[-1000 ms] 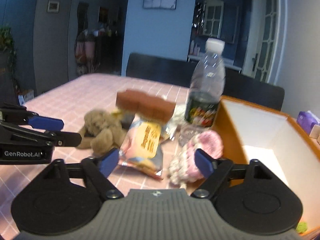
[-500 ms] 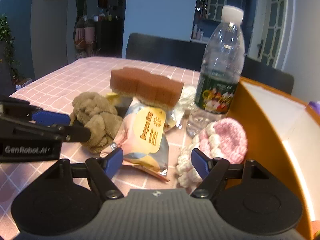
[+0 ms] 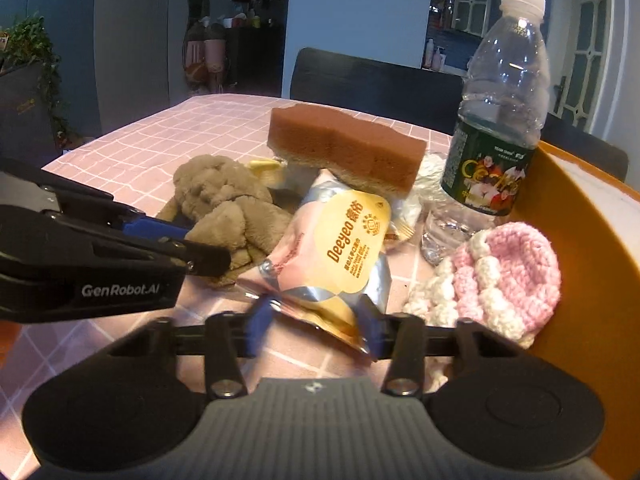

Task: Organize soft objects
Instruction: 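Grasp the brown teddy bear with the left tool while the right tool grasps the Deeyeo bread packet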

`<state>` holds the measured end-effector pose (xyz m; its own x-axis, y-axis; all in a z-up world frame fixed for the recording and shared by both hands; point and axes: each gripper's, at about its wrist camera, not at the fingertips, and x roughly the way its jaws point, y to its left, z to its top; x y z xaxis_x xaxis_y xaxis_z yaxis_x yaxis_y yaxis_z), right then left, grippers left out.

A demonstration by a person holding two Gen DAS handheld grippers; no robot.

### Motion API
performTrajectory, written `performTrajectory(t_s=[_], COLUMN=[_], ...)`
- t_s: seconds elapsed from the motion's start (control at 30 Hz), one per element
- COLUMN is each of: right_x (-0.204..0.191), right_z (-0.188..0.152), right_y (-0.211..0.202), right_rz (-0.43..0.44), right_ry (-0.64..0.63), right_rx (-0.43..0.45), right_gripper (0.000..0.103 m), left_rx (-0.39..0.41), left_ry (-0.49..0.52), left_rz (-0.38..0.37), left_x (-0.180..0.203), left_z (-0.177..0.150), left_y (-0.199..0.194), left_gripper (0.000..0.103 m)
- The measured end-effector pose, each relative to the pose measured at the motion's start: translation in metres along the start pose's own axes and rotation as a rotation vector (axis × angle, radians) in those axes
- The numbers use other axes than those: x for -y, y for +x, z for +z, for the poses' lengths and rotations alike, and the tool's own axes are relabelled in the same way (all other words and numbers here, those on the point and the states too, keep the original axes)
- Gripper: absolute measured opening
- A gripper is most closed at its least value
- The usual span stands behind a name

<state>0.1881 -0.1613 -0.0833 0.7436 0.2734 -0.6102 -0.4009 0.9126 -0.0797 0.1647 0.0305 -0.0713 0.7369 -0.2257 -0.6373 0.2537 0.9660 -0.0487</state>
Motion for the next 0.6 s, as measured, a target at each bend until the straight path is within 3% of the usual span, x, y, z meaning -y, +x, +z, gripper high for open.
performTrajectory(t_s=[0.1,0.37,0.6], right_x=[-0.001,-0.002,-0.013], right_z=[0.002,0.002,-0.009], right_y=[-0.004,-0.022,-0.053], right_rz=[0.003,-0.001,0.014], right_ry=[-0.008,0.0,-0.014], right_rx=[0.023,0.042,0.052], right_gripper=[0.002,0.0,0.0], left_rx=[0.011,0.063,0.053], left_ry=[-0.011,0.013,0.013], left_rz=[0.008,0.057,0.081], left_x=[-0.001,-0.004,-0.016], left_z=[0.001,-0.002,-0.021], left_y=[-0.003,-0.033,-0.065], left_gripper=[0.019,0.016,0.016])
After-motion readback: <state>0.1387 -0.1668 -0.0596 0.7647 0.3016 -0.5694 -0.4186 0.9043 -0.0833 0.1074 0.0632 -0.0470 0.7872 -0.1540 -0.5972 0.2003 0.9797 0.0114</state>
